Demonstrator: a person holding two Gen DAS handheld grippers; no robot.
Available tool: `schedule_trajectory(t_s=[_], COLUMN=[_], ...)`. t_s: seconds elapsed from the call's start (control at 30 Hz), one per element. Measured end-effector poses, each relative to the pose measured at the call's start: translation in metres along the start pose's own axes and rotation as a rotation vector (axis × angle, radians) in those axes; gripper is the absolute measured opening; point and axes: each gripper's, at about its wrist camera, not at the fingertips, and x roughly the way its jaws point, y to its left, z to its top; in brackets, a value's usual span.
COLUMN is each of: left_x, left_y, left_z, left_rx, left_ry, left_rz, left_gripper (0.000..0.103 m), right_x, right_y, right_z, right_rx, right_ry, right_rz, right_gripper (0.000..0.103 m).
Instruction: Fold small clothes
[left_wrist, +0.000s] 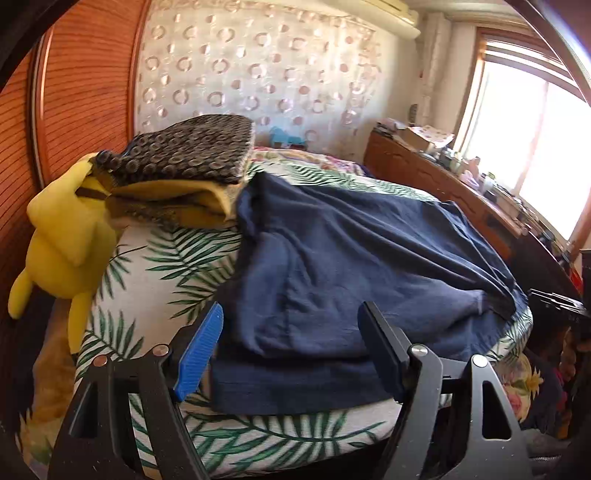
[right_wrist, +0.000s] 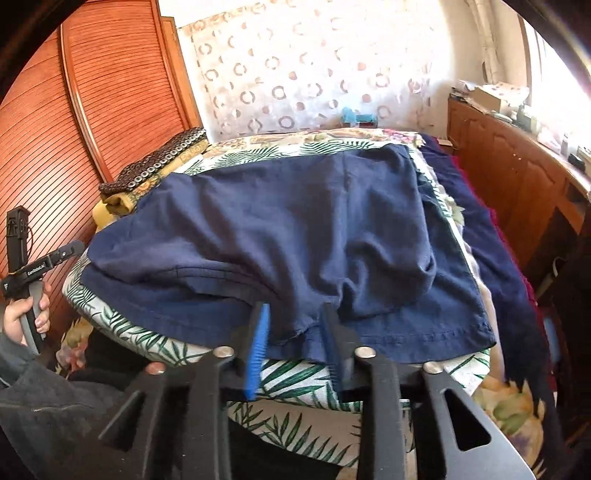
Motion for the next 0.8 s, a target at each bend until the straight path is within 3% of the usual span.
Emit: schedule_trajectory(t_s=[0.17,0.33,0.6,0.8], left_x=[0.003,0.004,0.003,0.002], left_y=[0.008,0.004,0.001,0.002], left_z=[-0.003,-0.005,-0.007,-0.008], left_rx=[-0.020,-0.019,-0.003,-0.010], left_ry=[0.010,0.013,0.017,0.016], left_rz=[0.031,0.031,0.022,0.021], left_gripper=[0.076,0.076,0.076,0.076], right_x=[0.009,0.020,0.086,0.133], right_y=[0.008,0.035,0.088,0.119], right_z=[0.006,0.012,0.015,0.027], right_rx=[-0.017,-0.079,-0.162,-0.233], right_ry=[-0.020,-0.020,0.073,0.090], right_rz=[-0.004,0.094,0.240,0.237], right_gripper=[0.041,0.041,0.041,0.041])
